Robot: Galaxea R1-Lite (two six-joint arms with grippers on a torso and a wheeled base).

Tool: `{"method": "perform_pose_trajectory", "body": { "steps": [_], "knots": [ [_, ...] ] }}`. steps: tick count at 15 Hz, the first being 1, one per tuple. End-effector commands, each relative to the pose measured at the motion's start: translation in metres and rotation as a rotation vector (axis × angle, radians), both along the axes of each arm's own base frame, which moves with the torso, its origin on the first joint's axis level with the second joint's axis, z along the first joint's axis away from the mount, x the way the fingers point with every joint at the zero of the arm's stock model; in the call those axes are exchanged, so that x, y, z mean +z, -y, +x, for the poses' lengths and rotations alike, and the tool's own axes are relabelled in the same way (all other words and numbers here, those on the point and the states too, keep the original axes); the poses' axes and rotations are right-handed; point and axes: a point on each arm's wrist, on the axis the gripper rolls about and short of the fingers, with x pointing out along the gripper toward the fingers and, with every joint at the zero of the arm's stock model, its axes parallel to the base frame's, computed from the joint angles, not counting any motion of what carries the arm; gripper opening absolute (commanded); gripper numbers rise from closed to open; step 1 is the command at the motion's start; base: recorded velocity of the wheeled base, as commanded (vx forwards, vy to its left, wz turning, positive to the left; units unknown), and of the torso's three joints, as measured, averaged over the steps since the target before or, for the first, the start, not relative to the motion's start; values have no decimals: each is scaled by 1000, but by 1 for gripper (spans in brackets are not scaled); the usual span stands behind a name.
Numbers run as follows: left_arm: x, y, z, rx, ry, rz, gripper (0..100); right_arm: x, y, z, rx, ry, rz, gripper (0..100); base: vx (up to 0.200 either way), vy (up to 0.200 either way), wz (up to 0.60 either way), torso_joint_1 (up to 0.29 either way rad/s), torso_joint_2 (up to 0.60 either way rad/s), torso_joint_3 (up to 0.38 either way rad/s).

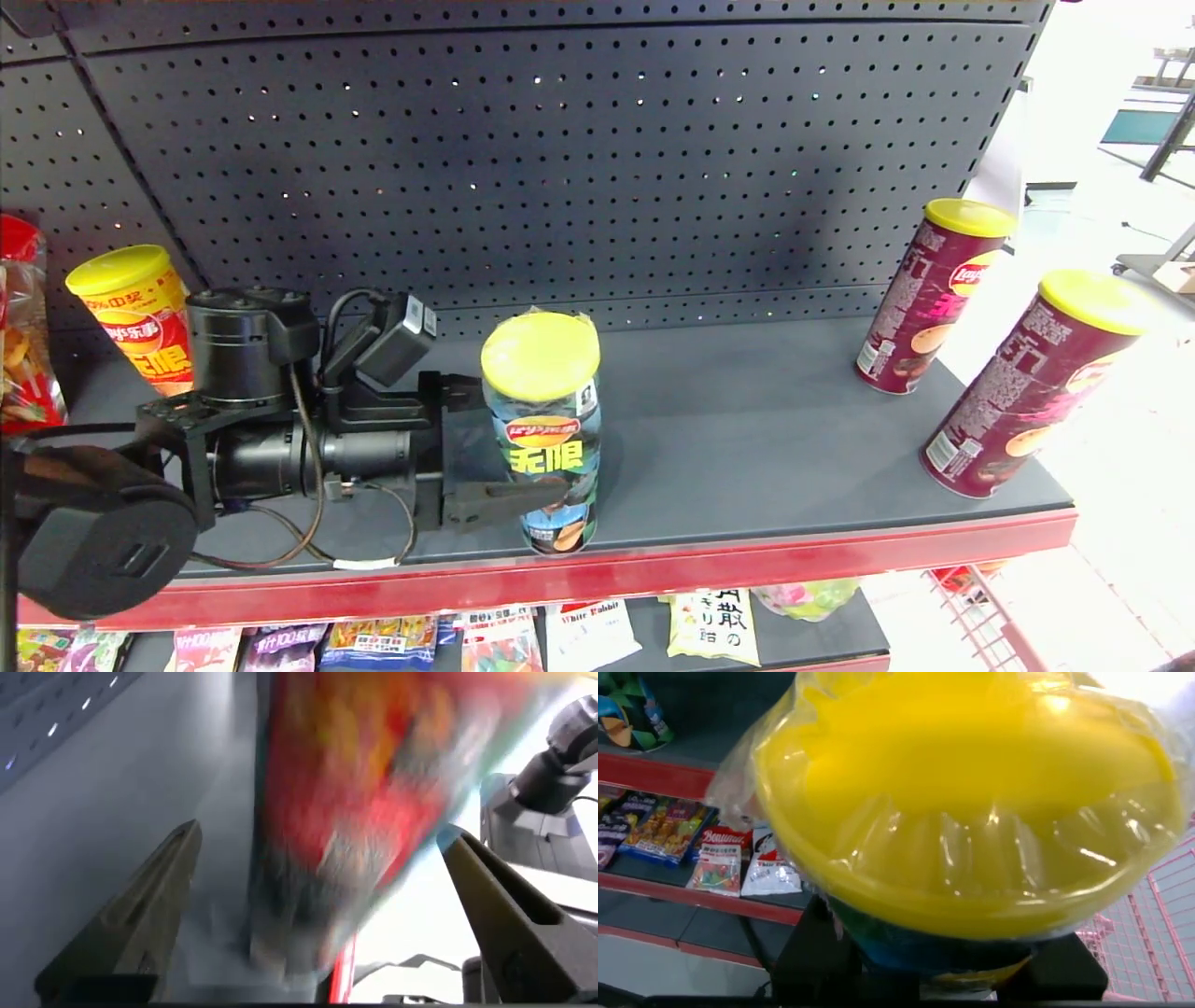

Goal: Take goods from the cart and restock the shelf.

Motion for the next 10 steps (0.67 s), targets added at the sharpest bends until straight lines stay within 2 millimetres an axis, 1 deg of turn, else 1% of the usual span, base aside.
{"method": "perform_pose_trajectory", "body": {
  "steps": [1, 3, 5, 6, 8, 9, 10],
  "knots": [
    [-1, -25, -17, 66, -5, 5, 100, 31, -7, 28, 120, -84, -1, 0, 0, 0, 0, 0, 0, 0],
    [-4, -41, -35, 118, -21, 14, 100, 49, -16, 53, 239, -141, 1, 0, 0, 0, 0, 0, 0, 0],
    [-6, -50, -51, 142, -28, 14, 100, 64, -25, 77, 284, -168, -5, 0, 0, 0, 0, 0, 0, 0],
    [-7, -58, -65, 161, -31, 13, 100, 76, -37, 101, 329, -175, -9, 0, 0, 0, 0, 0, 0, 0],
    [-11, -67, -85, 191, -32, 15, 100, 90, -59, 141, 384, -143, -5, 0, 0, 0, 0, 0, 0, 0],
    [-12, -70, -94, 228, -25, 22, 100, 93, -70, 162, 397, -129, -4, 0, 0, 0, 0, 0, 0, 0],
    [-11, -72, -97, 285, -12, 39, 100, 96, -80, 180, 408, -117, 0, 0, 0, 0, 0, 0, 0, 0]
  ]
}}
